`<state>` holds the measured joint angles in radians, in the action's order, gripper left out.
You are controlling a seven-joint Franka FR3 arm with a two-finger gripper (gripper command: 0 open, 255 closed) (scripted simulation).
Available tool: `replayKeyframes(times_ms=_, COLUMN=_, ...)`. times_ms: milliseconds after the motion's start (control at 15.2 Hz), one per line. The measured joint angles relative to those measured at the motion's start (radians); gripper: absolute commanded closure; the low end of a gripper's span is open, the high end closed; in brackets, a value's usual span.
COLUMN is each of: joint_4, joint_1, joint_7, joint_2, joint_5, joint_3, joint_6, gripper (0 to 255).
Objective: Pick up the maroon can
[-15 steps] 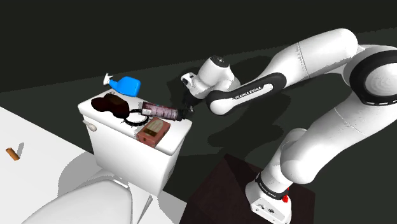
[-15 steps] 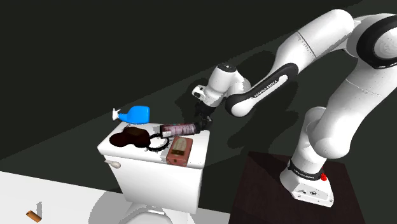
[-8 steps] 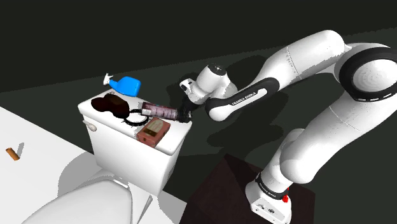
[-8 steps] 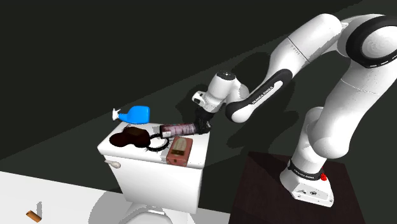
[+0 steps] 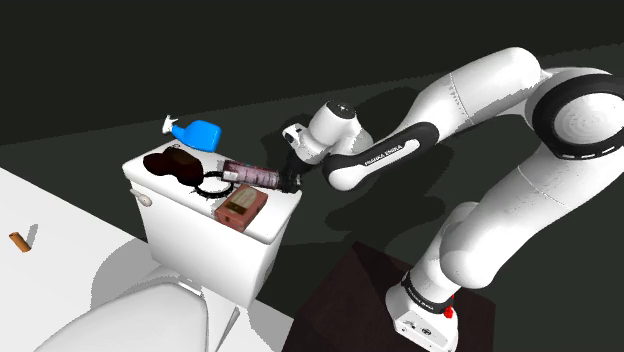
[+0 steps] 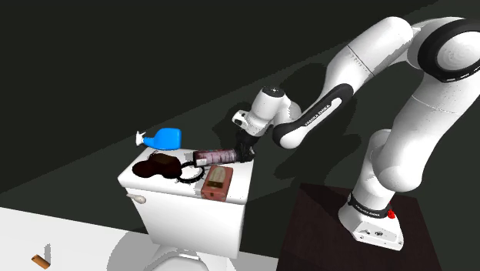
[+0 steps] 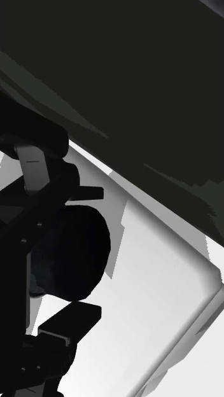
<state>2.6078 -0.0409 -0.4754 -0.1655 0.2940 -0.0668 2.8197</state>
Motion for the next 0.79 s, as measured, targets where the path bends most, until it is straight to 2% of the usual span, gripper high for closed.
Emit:
replayKeyframes(times_ms=198, joint_4=-0.002, joint_1=-0.007, joint_7=-0.016, joint_2=-0.016, joint_5=-0.015, joint_3=0.005, joint_6=-0.019, gripper=255)
replayKeyframes(times_ms=792, joint_4=-0.047, joint_1=-0.038, joint_7=-0.075, joint_2=-0.107, joint_5=-0.081, joint_3=0.021, joint_6=-0.153, gripper=255)
